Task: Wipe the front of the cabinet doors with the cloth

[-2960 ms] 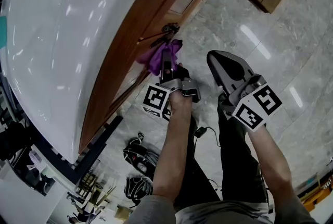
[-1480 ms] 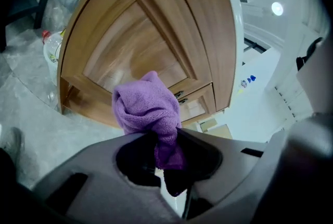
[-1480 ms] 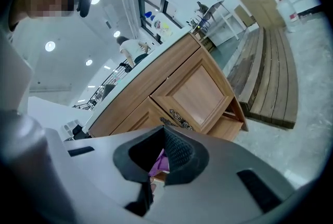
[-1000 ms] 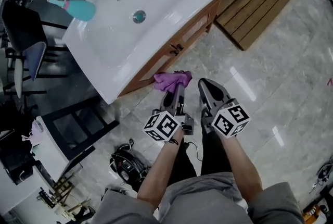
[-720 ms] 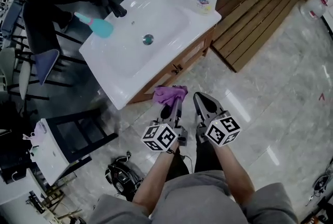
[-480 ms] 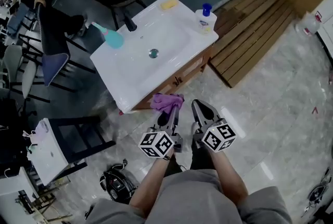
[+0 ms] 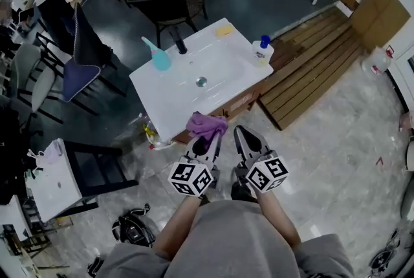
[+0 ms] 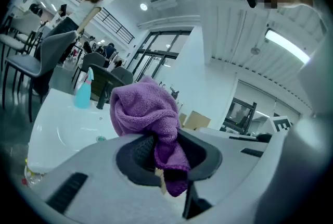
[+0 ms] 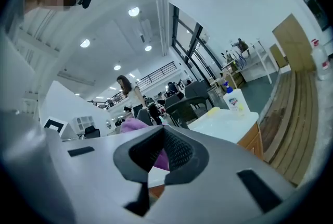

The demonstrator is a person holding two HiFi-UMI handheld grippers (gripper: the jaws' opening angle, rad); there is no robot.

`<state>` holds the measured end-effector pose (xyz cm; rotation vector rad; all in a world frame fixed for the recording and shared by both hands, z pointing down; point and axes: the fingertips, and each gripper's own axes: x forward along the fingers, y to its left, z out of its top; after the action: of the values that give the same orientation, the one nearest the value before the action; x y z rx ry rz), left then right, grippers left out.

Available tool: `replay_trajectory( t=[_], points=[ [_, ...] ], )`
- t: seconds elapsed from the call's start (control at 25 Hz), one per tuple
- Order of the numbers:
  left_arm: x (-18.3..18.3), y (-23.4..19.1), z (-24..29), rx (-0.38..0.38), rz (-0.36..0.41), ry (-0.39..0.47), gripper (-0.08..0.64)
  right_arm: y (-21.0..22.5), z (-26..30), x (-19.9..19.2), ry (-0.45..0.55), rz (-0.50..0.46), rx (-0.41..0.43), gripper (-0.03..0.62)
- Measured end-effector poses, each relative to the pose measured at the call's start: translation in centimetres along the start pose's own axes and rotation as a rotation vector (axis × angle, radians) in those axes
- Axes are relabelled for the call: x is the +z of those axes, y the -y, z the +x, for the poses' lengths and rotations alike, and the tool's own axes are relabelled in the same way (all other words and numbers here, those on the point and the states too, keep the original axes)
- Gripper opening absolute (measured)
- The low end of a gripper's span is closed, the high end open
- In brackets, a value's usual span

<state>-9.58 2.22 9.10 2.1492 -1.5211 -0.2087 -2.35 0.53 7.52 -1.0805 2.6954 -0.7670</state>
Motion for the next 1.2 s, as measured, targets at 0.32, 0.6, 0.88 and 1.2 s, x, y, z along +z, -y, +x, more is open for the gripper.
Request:
replay_trajectory(
  t=[0.32,0.6,0.88,1.2],
  points=[
    [5.6,0.8,-2.4,-0.008,0.275,0.066,0.078,-4.3,1.4,2.6,0.035,-0.165,0.026,0.008],
    [7.4,-0.2,-3.0,-0.004,0.388,0.089,0.078,-5.1,3.1,2.9,0.048,-0.23,0.015,0.008],
    [8.3,-0.9,-2.5,-0.001,0.392,0.095,0.078,-5.0,4.1,3.1,0.045,-0.245,0.011,0.008],
    [8.1,-1.0,-1.8,0.002,0.391,0.088,0.078,-4.5,4.4,3.1,0.042,-0.245,0.017,0.008]
  ],
)
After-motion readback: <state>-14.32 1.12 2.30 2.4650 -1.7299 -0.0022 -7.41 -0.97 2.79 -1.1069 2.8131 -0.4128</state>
